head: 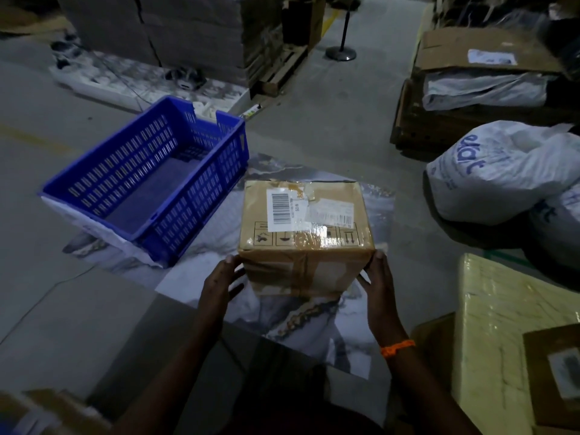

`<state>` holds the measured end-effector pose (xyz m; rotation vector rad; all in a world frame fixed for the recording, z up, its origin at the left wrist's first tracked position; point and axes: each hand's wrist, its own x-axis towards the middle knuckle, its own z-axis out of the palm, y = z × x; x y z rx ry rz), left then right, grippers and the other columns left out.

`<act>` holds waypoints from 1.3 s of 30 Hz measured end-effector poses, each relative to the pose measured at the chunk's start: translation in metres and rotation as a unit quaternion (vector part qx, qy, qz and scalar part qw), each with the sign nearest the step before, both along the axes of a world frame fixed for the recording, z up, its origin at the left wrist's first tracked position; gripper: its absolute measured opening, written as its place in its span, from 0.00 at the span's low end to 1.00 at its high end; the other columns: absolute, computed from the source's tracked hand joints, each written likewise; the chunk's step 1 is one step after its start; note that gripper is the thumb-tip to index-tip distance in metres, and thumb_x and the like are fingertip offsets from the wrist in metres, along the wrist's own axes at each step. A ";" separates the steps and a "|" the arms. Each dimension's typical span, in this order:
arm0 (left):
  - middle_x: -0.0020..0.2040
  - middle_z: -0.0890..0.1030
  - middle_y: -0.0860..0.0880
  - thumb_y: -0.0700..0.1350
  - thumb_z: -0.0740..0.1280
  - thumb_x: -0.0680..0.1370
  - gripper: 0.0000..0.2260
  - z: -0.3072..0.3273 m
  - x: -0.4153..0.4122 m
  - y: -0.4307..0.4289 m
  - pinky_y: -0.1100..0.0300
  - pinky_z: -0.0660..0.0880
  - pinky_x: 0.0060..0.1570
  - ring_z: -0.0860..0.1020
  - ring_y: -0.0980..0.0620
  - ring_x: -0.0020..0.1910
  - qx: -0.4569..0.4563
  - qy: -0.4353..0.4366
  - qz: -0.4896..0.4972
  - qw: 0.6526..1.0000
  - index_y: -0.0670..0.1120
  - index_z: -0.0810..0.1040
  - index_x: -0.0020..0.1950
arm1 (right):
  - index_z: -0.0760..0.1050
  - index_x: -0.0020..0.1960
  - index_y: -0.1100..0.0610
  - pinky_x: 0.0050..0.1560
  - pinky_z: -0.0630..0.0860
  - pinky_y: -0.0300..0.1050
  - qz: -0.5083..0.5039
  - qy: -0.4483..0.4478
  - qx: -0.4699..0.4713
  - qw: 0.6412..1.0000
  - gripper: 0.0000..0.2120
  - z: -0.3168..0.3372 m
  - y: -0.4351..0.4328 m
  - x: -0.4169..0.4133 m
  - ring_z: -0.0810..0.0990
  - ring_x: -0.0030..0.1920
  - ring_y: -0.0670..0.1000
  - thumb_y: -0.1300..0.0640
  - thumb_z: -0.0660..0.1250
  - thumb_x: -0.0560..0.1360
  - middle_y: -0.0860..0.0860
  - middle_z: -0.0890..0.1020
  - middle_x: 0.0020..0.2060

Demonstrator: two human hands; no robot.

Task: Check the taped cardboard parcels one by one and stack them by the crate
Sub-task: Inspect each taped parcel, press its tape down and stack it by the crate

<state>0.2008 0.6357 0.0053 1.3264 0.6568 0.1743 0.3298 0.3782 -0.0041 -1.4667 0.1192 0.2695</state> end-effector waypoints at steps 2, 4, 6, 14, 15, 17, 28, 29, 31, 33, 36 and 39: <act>0.59 0.84 0.51 0.55 0.57 0.85 0.17 0.011 0.008 0.000 0.58 0.78 0.52 0.82 0.55 0.57 0.012 0.014 0.021 1.000 0.48 0.78 0.65 | 0.75 0.68 0.50 0.69 0.75 0.49 0.004 -0.001 -0.003 1.000 0.20 0.004 0.001 0.004 0.80 0.63 0.40 0.44 0.52 0.86 0.42 0.83 0.61; 0.52 0.85 0.53 0.52 0.58 0.85 0.12 0.020 0.018 0.003 0.62 0.79 0.47 0.83 0.57 0.52 0.033 0.013 0.042 0.999 0.51 0.79 0.58 | 0.77 0.66 0.50 0.68 0.76 0.49 -0.004 -0.003 -0.007 1.000 0.23 0.009 0.002 0.010 0.81 0.61 0.40 0.39 0.54 0.82 0.41 0.85 0.57; 0.51 0.85 0.53 0.53 0.60 0.84 0.11 0.028 0.025 0.007 0.60 0.79 0.51 0.83 0.57 0.52 0.069 0.008 0.040 0.997 0.51 0.80 0.55 | 0.78 0.67 0.53 0.67 0.77 0.52 0.004 -0.017 -0.021 1.000 0.25 0.016 0.002 0.016 0.82 0.60 0.43 0.39 0.55 0.82 0.46 0.86 0.57; 0.53 0.84 0.57 0.51 0.65 0.82 0.14 0.062 0.064 0.019 0.61 0.76 0.46 0.83 0.66 0.48 0.100 -0.021 -0.032 0.994 0.54 0.77 0.68 | 0.78 0.68 0.52 0.66 0.79 0.60 0.114 -0.066 -0.048 0.990 0.25 0.055 0.019 0.058 0.84 0.60 0.52 0.36 0.66 0.79 0.51 0.86 0.59; 0.53 0.85 0.57 0.49 0.66 0.82 0.16 0.065 0.067 0.019 0.63 0.75 0.44 0.82 0.67 0.47 0.104 -0.023 -0.038 0.994 0.52 0.77 0.69 | 0.78 0.69 0.50 0.65 0.79 0.60 0.118 -0.068 -0.051 0.989 0.27 0.056 0.023 0.062 0.85 0.60 0.52 0.36 0.69 0.77 0.50 0.86 0.60; 0.51 0.86 0.58 0.45 0.65 0.82 0.16 0.072 0.070 0.019 0.68 0.78 0.40 0.82 0.66 0.48 0.105 -0.041 -0.042 0.993 0.51 0.76 0.71 | 0.76 0.71 0.50 0.64 0.80 0.59 0.118 -0.077 -0.047 0.989 0.25 0.058 0.026 0.067 0.85 0.60 0.53 0.41 0.71 0.77 0.51 0.85 0.60; 0.65 0.80 0.63 0.41 0.75 0.75 0.28 0.025 0.028 0.015 0.60 0.78 0.59 0.77 0.60 0.66 0.156 -0.090 -0.024 0.983 0.56 0.74 0.73 | 0.70 0.74 0.54 0.58 0.82 0.46 0.142 -0.110 -0.042 0.983 0.33 0.022 0.008 0.049 0.79 0.67 0.51 0.76 0.69 0.74 0.53 0.80 0.66; 0.64 0.80 0.64 0.40 0.75 0.76 0.27 0.013 0.019 0.013 0.59 0.78 0.60 0.77 0.60 0.66 0.165 -0.079 -0.024 0.983 0.60 0.75 0.71 | 0.70 0.74 0.54 0.56 0.82 0.45 0.136 -0.097 -0.039 0.985 0.33 0.014 0.007 0.041 0.79 0.67 0.51 0.77 0.68 0.74 0.54 0.80 0.66; 0.62 0.81 0.63 0.41 0.77 0.73 0.27 -0.011 -0.001 0.007 0.53 0.76 0.64 0.78 0.59 0.66 0.146 -0.042 -0.002 0.988 0.63 0.77 0.67 | 0.70 0.73 0.53 0.55 0.83 0.45 0.122 -0.061 -0.028 0.990 0.31 -0.002 0.003 0.027 0.80 0.66 0.51 0.77 0.66 0.75 0.55 0.80 0.65; 0.64 0.81 0.56 0.44 0.76 0.72 0.24 -0.027 -0.022 0.000 0.49 0.76 0.65 0.79 0.58 0.65 0.100 -0.013 0.013 0.995 0.55 0.78 0.68 | 0.72 0.73 0.53 0.57 0.83 0.51 0.114 -0.033 -0.025 0.993 0.28 -0.015 -0.001 0.016 0.81 0.65 0.52 0.74 0.65 0.78 0.55 0.81 0.65; 0.66 0.82 0.52 0.41 0.69 0.79 0.19 -0.047 -0.047 -0.005 0.49 0.76 0.64 0.79 0.53 0.65 0.055 0.018 -0.019 0.998 0.49 0.78 0.70 | 0.74 0.71 0.55 0.62 0.81 0.60 0.100 0.005 -0.044 0.994 0.21 -0.033 -0.011 0.002 0.81 0.64 0.55 0.69 0.65 0.80 0.56 0.82 0.63; 0.62 0.84 0.50 0.37 0.67 0.81 0.15 -0.063 -0.058 -0.005 0.48 0.79 0.61 0.81 0.47 0.62 0.007 0.048 0.008 0.999 0.49 0.82 0.65 | 0.75 0.69 0.57 0.62 0.80 0.53 0.104 0.018 -0.068 0.992 0.16 -0.044 -0.022 -0.011 0.82 0.63 0.53 0.58 0.64 0.82 0.55 0.83 0.62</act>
